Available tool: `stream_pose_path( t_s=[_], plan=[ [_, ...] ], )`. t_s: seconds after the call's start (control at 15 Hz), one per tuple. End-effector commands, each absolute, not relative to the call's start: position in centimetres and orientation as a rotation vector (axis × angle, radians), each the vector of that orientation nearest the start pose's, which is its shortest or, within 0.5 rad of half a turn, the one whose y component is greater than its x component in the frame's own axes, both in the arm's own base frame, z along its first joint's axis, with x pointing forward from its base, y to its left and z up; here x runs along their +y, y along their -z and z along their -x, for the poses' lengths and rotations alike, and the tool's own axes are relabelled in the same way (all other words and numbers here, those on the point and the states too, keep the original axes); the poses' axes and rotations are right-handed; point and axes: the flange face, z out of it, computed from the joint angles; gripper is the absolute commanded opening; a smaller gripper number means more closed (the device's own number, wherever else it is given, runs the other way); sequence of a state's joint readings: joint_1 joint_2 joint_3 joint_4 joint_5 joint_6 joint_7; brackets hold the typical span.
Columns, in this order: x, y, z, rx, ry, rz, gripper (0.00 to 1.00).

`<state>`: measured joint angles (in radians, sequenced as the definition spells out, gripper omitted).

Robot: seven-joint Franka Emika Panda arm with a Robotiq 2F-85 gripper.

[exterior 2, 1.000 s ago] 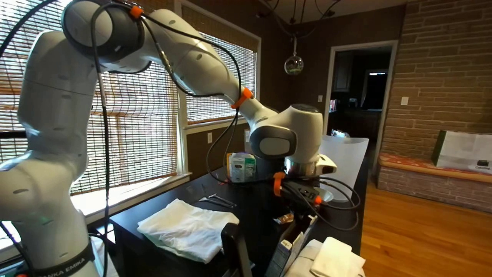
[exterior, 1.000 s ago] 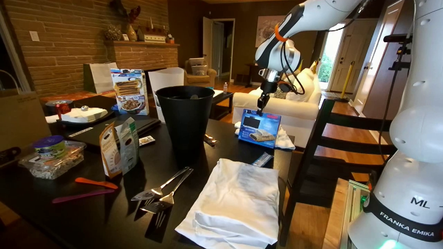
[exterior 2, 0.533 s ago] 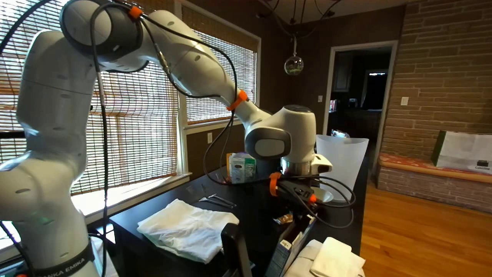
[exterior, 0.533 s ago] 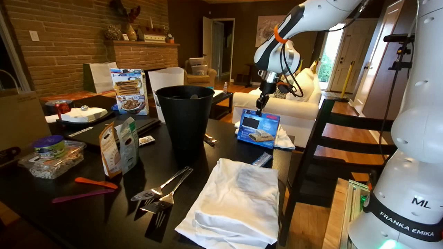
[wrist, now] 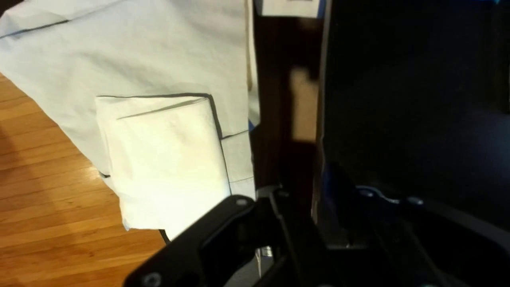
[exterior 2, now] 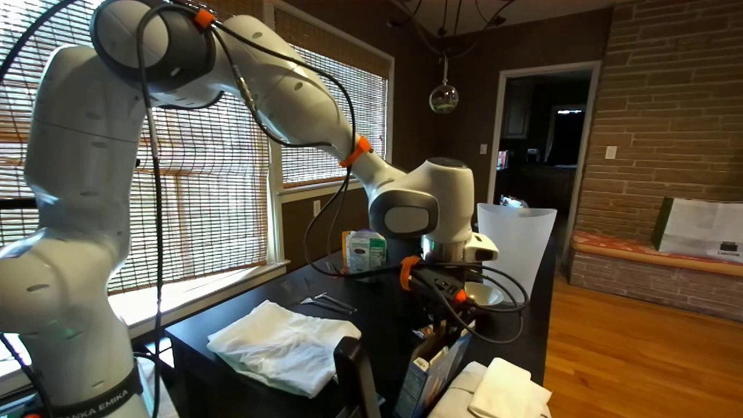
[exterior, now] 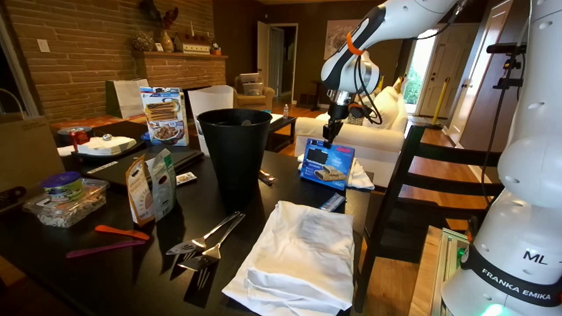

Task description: Put the chocolate bar inside the box

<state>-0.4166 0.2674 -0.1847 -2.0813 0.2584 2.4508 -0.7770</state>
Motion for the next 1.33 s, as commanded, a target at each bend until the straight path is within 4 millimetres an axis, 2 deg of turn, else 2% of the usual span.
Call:
stream_pose_path(
  t_s=[0.0, 0.07, 0.27, 0.4, 0.73, 0.8, 1.0, 1.27],
  plan=[
    [-32.6, -31.7, -48.4, 0.055, 0.215, 3.101, 0.60],
    [-32.5, -31.7, -48.5, 0.063, 0.213, 3.098, 0.64],
    [-32.3, -31.7, -48.5, 0.076, 0.203, 3.086, 0.88],
    [-32.1, -31.7, -48.5, 0.082, 0.179, 3.067, 0.99],
    [-31.3, -31.5, -48.3, 0.086, 0.097, 3.022, 1.00],
    [-31.2, -31.4, -48.3, 0.080, 0.090, 3.016, 0.95],
    [-30.8, -31.3, -48.3, 0.066, 0.074, 3.003, 0.99],
    [-30.2, -31.2, -48.3, 0.038, 0.069, 2.978, 1.00]
  ],
)
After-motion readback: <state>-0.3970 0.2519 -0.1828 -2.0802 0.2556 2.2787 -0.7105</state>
